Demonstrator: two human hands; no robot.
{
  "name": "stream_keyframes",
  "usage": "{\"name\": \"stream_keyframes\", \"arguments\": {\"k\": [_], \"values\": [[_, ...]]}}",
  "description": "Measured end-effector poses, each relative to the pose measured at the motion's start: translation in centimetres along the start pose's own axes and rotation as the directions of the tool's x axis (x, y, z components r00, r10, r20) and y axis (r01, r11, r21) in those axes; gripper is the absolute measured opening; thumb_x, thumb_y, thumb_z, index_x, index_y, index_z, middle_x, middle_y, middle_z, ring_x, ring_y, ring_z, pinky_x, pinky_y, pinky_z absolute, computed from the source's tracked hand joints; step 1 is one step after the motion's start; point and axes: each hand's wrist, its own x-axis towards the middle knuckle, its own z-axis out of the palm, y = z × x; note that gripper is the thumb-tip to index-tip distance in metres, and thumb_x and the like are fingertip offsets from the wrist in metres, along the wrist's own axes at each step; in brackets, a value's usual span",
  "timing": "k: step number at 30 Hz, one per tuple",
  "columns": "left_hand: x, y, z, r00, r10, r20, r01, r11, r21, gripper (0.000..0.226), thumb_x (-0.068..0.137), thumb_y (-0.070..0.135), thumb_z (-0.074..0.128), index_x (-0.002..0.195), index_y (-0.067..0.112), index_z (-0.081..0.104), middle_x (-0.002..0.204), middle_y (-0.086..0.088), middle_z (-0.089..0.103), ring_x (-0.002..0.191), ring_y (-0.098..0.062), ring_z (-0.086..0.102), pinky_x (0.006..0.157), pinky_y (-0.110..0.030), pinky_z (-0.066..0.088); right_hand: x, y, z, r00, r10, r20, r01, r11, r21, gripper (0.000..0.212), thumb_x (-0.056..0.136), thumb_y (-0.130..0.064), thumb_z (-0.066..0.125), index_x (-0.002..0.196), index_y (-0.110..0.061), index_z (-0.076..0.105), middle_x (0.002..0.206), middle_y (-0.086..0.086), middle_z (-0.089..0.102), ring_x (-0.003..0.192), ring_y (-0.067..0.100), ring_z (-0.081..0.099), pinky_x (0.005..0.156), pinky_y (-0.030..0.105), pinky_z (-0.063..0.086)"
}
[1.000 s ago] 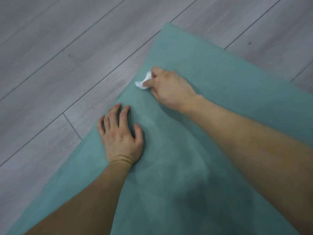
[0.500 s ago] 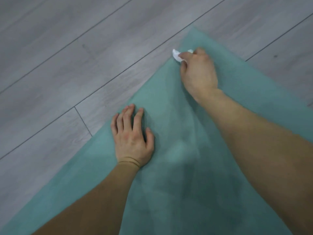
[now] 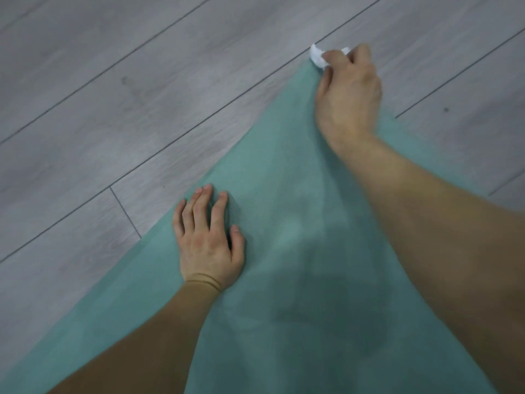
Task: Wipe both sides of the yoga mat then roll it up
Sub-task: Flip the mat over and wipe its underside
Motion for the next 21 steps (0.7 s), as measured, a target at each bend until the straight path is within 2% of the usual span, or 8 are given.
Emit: {"name": "stream_keyframes", "arguments": {"k": [2, 4, 5, 6, 9, 11, 15, 21], "values": [[0.0, 0.0, 0.1, 1.0, -0.004, 0.009, 0.004, 1.0, 0.006, 0.06, 0.09, 0.03, 0.058, 0.145, 0.005, 0.057, 0.156, -0.02, 0.046, 0.145, -0.041, 0.042, 0.122, -0.062, 0.025, -3.3, -1.6, 1.3, 0.992, -0.094, 0.088, 0.09, 0.995, 0.051, 0.036, 0.105, -0.02, 0.048, 0.136, -0.021, 0.067, 0.126, 0.014, 0.06, 0.099, 0.034, 0.064, 0.082, 0.043, 0.05], [0.0, 0.0, 0.1, 1.0, -0.005, 0.01, 0.005, 1.0, 0.009, 0.06, 0.09, 0.03, 0.057, 0.144, 0.004, 0.057, 0.156, -0.021, 0.045, 0.145, -0.041, 0.042, 0.122, -0.062, 0.026, -7.5, -2.6, 1.8, 0.886, -0.379, 0.268, 0.348, 0.924, 0.158, 0.042, 0.102, -0.017, 0.054, 0.143, -0.022, 0.064, 0.121, 0.014, 0.062, 0.092, 0.037, 0.066, 0.075, 0.045, 0.053], [-0.1, -0.1, 0.1, 1.0, -0.003, 0.011, 0.003, 1.0, 0.007, 0.06, 0.09, 0.03, 0.057, 0.144, 0.004, 0.057, 0.156, -0.021, 0.045, 0.145, -0.042, 0.042, 0.121, -0.062, 0.026, -8.1, -2.2, 1.5, 0.821, -0.482, 0.307, 0.443, 0.876, 0.192, 0.046, 0.1, -0.017, 0.056, 0.145, -0.026, 0.063, 0.117, 0.013, 0.062, 0.087, 0.037, 0.065, 0.07, 0.044, 0.053], [-0.1, -0.1, 0.1, 1.0, -0.001, 0.009, 0.001, 1.0, 0.004, 0.06, 0.09, 0.029, 0.057, 0.144, 0.003, 0.057, 0.156, -0.021, 0.046, 0.145, -0.042, 0.042, 0.121, -0.063, 0.026, -7.0, -1.6, 0.8, 0.798, -0.511, 0.32, 0.463, 0.859, 0.218, 0.046, 0.1, -0.019, 0.056, 0.144, -0.031, 0.063, 0.117, 0.013, 0.061, 0.088, 0.038, 0.064, 0.069, 0.044, 0.052], [-0.1, -0.2, 0.3, 1.0, -0.001, 0.009, 0.001, 1.0, 0.014, 0.06, 0.09, 0.029, 0.058, 0.144, 0.003, 0.057, 0.156, -0.021, 0.045, 0.145, -0.043, 0.042, 0.121, -0.063, 0.025, -0.5, -0.1, 0.4, 0.942, -0.241, 0.232, 0.234, 0.971, 0.057, 0.04, 0.108, -0.023, 0.046, 0.143, -0.03, 0.063, 0.13, 0.014, 0.055, 0.1, 0.039, 0.062, 0.079, 0.045, 0.046], [-0.2, -0.2, 0.3, 1.0, 0.004, 0.011, -0.004, 1.0, 0.015, 0.06, 0.09, 0.029, 0.058, 0.144, 0.003, 0.057, 0.156, -0.021, 0.045, 0.145, -0.043, 0.042, 0.121, -0.063, 0.025, 2.2, 0.2, 0.5, 0.975, -0.129, 0.181, 0.136, 0.99, -0.025, 0.039, 0.108, -0.017, 0.043, 0.142, -0.024, 0.062, 0.133, 0.014, 0.053, 0.101, 0.037, 0.062, 0.078, 0.041, 0.041], [-0.2, -0.3, 0.3, 1.0, 0.01, 0.018, -0.01, 1.0, 0.014, 0.061, 0.09, 0.03, 0.056, 0.144, 0.003, 0.057, 0.156, -0.021, 0.045, 0.145, -0.043, 0.041, 0.121, -0.063, 0.025, -0.7, 0.5, 1.1, 0.993, -0.052, 0.105, 0.044, 0.997, 0.071, 0.037, 0.105, -0.016, 0.047, 0.137, -0.019, 0.065, 0.124, 0.016, 0.056, 0.092, 0.037, 0.062, 0.079, 0.046, 0.049], [-0.1, -0.3, 0.4, 1.0, 0.015, 0.017, -0.015, 1.0, 0.019, 0.06, 0.089, 0.031, 0.057, 0.143, 0.004, 0.057, 0.155, -0.02, 0.045, 0.145, -0.042, 0.041, 0.123, -0.061, 0.023, -14.7, 1.0, -0.6, 0.968, -0.128, 0.216, 0.06, 0.953, 0.297, 0.033, 0.094, -0.01, 0.065, 0.125, -0.02, 0.073, 0.106, 0.013, 0.063, 0.075, 0.038, 0.064, 0.065, 0.043, 0.052]]}}
